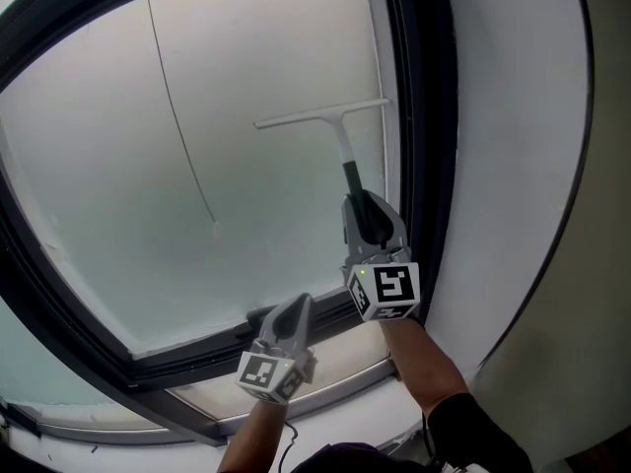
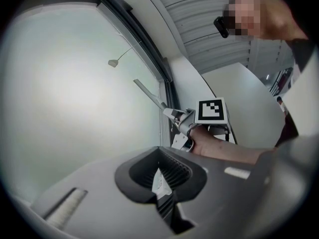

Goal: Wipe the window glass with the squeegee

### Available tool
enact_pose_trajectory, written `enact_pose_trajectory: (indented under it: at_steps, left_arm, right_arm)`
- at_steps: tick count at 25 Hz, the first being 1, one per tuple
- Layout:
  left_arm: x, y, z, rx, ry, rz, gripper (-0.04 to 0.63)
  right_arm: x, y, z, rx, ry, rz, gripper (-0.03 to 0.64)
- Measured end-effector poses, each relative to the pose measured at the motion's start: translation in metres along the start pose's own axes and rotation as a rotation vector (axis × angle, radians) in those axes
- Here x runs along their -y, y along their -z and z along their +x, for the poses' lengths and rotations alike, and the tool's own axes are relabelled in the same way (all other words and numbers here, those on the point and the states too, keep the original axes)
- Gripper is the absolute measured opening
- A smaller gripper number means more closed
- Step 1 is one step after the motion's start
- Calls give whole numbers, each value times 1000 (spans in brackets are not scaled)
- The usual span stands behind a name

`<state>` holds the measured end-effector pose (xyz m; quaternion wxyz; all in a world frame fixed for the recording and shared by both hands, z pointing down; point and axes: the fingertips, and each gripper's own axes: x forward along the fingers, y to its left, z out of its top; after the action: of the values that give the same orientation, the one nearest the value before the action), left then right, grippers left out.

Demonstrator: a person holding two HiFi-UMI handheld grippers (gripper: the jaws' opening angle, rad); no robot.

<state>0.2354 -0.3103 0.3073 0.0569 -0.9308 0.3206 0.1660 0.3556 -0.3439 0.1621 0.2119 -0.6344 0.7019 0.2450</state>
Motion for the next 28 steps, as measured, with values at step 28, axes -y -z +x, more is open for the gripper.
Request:
enact_pose_trajectory:
  at_steps: [28]
  left_arm:
    - [1,15,-1,-10,34,-55,-2]
  right_arm:
    - [-6,30,-31,-48,14,-2,97]
